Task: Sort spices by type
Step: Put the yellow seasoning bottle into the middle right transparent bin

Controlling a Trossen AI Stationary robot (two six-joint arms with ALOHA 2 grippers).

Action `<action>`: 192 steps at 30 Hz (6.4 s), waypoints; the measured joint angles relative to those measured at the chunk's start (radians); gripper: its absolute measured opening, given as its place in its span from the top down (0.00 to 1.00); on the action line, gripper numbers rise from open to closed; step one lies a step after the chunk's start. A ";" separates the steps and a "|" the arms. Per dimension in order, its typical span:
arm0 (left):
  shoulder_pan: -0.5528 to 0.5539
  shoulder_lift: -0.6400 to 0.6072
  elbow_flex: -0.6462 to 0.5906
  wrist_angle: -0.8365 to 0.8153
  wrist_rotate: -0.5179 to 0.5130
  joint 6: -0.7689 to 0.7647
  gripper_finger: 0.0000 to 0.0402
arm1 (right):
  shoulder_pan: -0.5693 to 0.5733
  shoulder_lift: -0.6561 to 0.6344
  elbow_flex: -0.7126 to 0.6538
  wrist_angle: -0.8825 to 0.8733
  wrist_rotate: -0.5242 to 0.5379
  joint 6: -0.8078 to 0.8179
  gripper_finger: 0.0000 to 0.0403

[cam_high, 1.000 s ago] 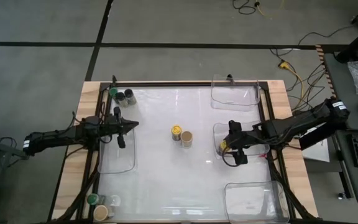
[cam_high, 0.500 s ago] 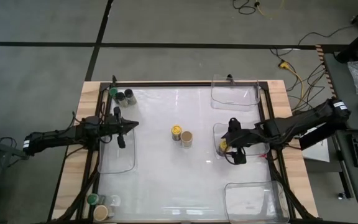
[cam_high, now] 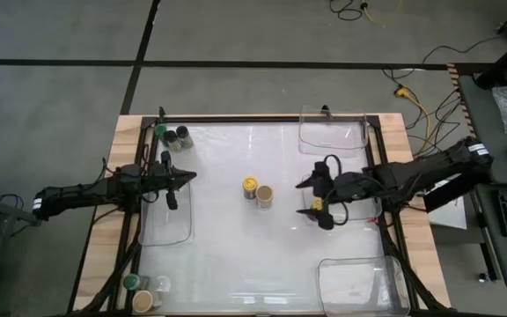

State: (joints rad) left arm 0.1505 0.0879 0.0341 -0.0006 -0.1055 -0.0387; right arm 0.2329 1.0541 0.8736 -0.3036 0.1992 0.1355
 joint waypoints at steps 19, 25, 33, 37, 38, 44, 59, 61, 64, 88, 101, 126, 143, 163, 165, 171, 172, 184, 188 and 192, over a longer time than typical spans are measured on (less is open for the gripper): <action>0.000 0.000 0.000 0.005 0.000 0.051 1.00 | -0.096 0.603 0.458 -0.065 0.170 0.381 0.14; 0.000 0.000 0.000 0.007 0.000 0.080 1.00 | -0.152 0.742 0.574 -0.121 0.171 0.537 0.15; 0.000 0.000 0.000 0.007 0.000 0.082 1.00 | -0.201 0.859 0.727 -0.266 0.173 0.667 0.15; 0.000 0.000 0.000 0.007 0.000 0.082 1.00 | -0.205 0.891 0.783 -0.348 0.214 0.671 0.16; 0.000 0.000 0.000 0.007 0.000 0.082 1.00 | -0.204 0.900 0.791 -0.359 0.213 0.677 0.17; 0.000 0.000 0.000 0.006 0.000 0.082 1.00 | -0.200 0.955 0.828 -0.392 0.212 0.718 0.17; 0.000 0.000 0.000 0.007 0.000 0.082 1.00 | -0.205 0.961 0.833 -0.423 0.165 0.815 0.30; 0.000 0.000 0.000 0.007 0.000 0.082 1.00 | -0.205 0.963 0.832 -0.425 0.162 0.815 0.31; 0.000 0.000 0.000 0.007 0.000 0.082 1.00 | -0.206 0.963 0.832 -0.424 0.160 0.815 0.32; 0.000 0.000 0.000 0.007 0.000 0.082 1.00 | -0.208 0.964 0.939 -0.417 0.109 0.358 0.44; 0.000 0.000 0.000 0.007 0.000 0.082 1.00 | -0.055 0.745 0.892 -0.457 0.027 -0.053 0.44; 0.000 0.002 0.000 0.007 0.000 0.082 1.00 | 0.136 -0.225 0.203 -0.736 0.027 0.065 0.44; 0.000 0.002 0.000 0.007 0.000 0.082 1.00 | 0.136 -0.323 0.038 -0.781 -0.186 -0.156 0.43; 0.000 0.002 0.000 0.007 0.000 0.082 1.00 | 0.092 -0.311 -0.098 -0.638 -0.220 -0.475 0.42; 0.000 0.002 0.000 0.007 0.000 0.082 1.00 | 0.074 -0.301 -0.099 -0.635 -0.255 -0.496 0.43; 0.000 0.002 0.000 0.007 0.000 0.082 1.00 | 0.012 -0.276 -0.100 -0.625 -0.303 -0.541 0.42; 0.000 0.002 0.000 0.007 0.000 0.082 1.00 | 0.005 -0.274 -0.100 -0.625 -0.312 -0.548 0.42; 0.000 0.002 0.000 0.007 0.000 0.082 1.00 | -0.065 -0.190 -0.100 -0.633 -0.388 -0.582 0.41; 0.000 0.002 0.000 0.007 0.000 0.082 1.00 | -0.063 -0.156 -0.103 -0.625 -0.383 -0.582 0.41; 0.000 0.002 0.000 0.007 0.000 0.082 1.00 | -0.064 -0.157 -0.110 -0.610 -0.360 -0.583 0.44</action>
State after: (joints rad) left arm 0.1503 0.0895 0.0341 0.0065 -0.1055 0.0431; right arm 0.1692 0.8972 0.7636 -0.9133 -0.1608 -0.4473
